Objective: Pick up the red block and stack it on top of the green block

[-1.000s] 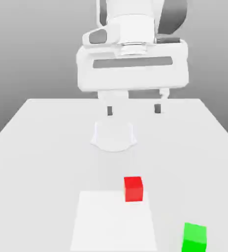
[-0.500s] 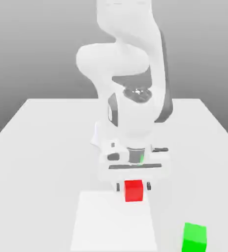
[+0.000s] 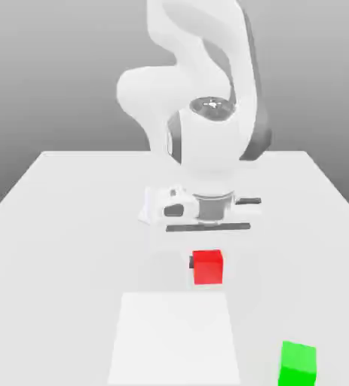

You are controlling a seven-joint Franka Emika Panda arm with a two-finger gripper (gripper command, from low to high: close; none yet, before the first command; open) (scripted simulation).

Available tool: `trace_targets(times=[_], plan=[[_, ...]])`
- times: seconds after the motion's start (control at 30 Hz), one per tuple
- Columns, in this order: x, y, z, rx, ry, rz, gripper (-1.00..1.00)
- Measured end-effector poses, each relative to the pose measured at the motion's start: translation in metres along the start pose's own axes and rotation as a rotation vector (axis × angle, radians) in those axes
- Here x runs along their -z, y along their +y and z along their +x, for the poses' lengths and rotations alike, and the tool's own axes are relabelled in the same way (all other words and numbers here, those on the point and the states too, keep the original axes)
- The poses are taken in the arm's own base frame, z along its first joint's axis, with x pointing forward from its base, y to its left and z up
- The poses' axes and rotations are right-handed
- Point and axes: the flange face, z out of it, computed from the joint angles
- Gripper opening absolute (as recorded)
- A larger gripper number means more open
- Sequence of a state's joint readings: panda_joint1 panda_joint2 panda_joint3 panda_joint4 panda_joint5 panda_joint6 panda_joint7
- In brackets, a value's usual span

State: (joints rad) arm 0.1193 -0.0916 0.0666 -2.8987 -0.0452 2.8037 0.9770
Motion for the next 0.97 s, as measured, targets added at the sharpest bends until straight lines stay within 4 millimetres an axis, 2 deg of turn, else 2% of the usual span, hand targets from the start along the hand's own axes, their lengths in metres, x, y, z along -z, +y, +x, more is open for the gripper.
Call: trace_targets(times=[0.23,0.43,0.6,0.67,0.77,0.8,0.97], plan=[[0.009,-0.066,0.014,-0.067,0.025,-0.028,-1.00],[0.018,-0.125,0.019,-0.137,0.017,-0.023,-1.00],[0.033,-0.174,0.020,-0.207,-0.009,0.006,-1.00],[0.021,-0.184,0.020,-0.221,-0.015,0.014,-1.00],[-0.018,-0.187,0.019,-0.224,-0.016,0.015,-1.00],[-0.025,-0.187,0.019,-0.224,-0.016,0.015,1.00],[-0.025,-0.187,0.019,-0.224,-0.016,0.015,1.00]])
